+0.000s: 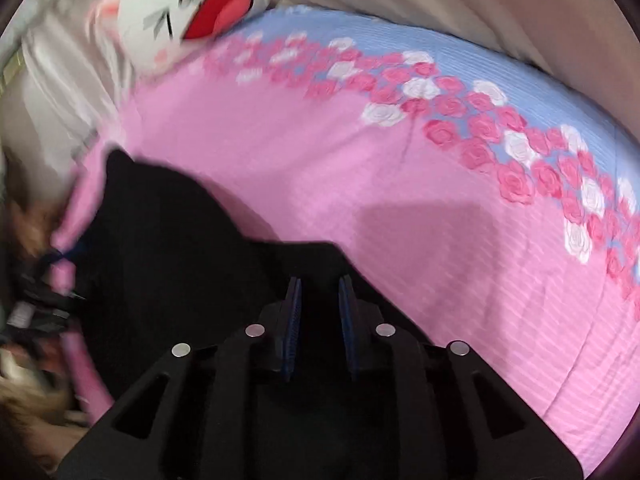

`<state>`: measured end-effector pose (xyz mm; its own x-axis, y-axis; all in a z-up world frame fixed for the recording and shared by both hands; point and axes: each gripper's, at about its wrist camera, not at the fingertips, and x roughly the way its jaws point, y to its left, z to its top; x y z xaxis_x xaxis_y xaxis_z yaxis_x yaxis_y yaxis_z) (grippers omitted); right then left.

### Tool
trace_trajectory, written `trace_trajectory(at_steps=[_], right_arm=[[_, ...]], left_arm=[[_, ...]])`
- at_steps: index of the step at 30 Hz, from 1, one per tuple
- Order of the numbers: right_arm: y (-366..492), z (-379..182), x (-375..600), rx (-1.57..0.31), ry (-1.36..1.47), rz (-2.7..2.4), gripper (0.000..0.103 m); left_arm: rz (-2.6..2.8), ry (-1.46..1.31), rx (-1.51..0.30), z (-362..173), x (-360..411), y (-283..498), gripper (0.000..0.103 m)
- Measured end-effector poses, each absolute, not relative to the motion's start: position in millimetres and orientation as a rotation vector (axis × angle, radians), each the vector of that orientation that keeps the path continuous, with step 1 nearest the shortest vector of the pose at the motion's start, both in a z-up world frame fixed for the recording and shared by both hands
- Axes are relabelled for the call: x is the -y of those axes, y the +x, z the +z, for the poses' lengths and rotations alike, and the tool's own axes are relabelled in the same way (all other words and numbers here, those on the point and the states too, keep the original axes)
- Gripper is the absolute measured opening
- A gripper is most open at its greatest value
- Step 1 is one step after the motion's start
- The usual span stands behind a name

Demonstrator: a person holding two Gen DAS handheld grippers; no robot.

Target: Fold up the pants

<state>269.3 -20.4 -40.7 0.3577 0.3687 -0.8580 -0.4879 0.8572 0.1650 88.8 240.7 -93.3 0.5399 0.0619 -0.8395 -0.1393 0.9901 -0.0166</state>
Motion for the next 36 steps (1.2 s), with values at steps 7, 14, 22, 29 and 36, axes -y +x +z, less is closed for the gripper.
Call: trace_trajectory(at_steps=[7,14,22,29,36], right_arm=[[294.3,-47.6,18.2,-0.994,-0.208,0.390,0.002],[269.0,-12.1,34.9,-0.876,-0.045,0.389,0.003],[257.9,-51.3,-6.3,-1.002,-0.041,0.468,0.001],[189.2,12.7,-113.0,-0.861,-0.149,0.689,0.070],[103.2,-23.6,-267.8,-0.697,-0.614,0.765,0.089]], left_arm=[[0.112,-0.093,-0.983,-92.8,-241.9,84.1,0.091],[0.082,-0.093,-0.965,-90.1,-246.5,80.9,0.091],[-0.103,-0.566,-0.953,-67.7,-320.6,67.7,0.091],[0.066,-0.703,-0.842,-44.9,-394.4,27.4,0.091],[0.215,-0.768,-0.809,-46.5,-437.0,-7.1,0.091]])
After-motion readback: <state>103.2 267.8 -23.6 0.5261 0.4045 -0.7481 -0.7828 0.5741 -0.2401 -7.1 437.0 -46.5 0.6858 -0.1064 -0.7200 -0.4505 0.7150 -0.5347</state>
